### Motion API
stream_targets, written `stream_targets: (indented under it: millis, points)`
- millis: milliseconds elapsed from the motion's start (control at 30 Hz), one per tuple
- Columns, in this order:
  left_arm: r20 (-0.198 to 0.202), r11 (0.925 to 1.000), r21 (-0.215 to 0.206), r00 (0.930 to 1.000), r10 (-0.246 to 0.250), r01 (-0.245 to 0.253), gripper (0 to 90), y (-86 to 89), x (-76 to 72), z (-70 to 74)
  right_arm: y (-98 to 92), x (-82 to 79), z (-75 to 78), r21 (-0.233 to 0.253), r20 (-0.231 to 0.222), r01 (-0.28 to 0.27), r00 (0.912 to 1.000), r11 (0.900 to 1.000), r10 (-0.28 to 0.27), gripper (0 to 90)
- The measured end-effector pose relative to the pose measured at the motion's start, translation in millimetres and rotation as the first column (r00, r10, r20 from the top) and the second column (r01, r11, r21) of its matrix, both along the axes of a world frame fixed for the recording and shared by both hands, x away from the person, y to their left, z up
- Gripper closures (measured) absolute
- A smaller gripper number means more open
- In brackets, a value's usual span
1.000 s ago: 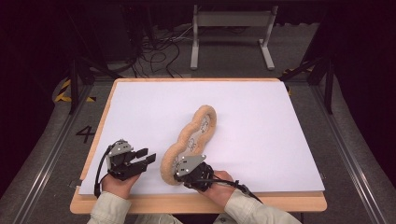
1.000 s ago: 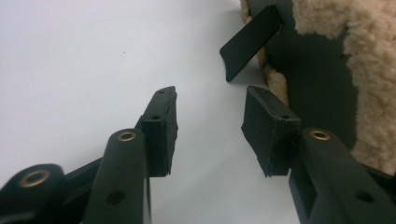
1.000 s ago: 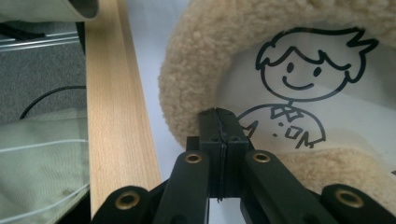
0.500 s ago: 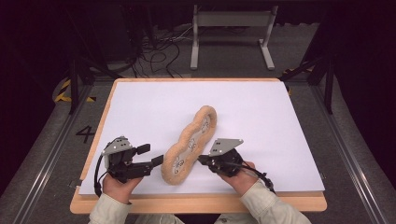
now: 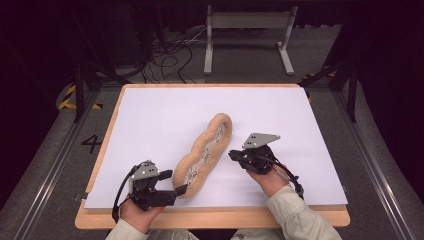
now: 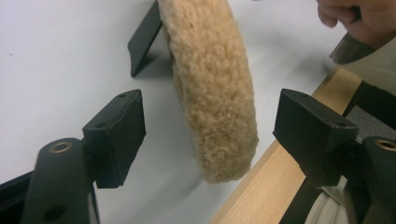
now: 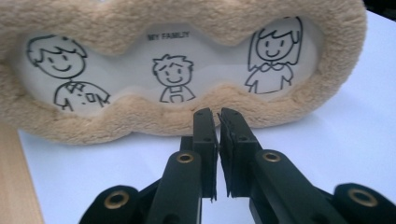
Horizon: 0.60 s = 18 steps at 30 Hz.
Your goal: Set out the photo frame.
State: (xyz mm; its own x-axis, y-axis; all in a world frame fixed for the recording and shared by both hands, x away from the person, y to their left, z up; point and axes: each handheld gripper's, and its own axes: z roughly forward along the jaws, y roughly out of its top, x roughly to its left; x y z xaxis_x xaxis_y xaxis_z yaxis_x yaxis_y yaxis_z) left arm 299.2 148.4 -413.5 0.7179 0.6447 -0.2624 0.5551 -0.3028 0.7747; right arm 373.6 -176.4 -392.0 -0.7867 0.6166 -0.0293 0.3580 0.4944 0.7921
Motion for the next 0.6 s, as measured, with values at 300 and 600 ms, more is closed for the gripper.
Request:
stream_targets:
  millis: [300, 600]
  points:
    - [-0.072, 0.9956, 0.088, 0.9971, -0.026, 0.032, 39.5, -16.0, -3.0, -20.8, -7.9, 20.5, 0.6, 0.014, -0.019, 0.048, 0.9987, 0.999, -0.048, 83.8]
    - [-0.048, 0.9962, 0.088, 0.9988, 0.003, 0.001, 64.3, -15.3, -1.4, -22.1, -16.1, 35.0, -2.2, 0.033, -0.038, 0.074, 0.9966, 0.997, -0.072, 81.5]
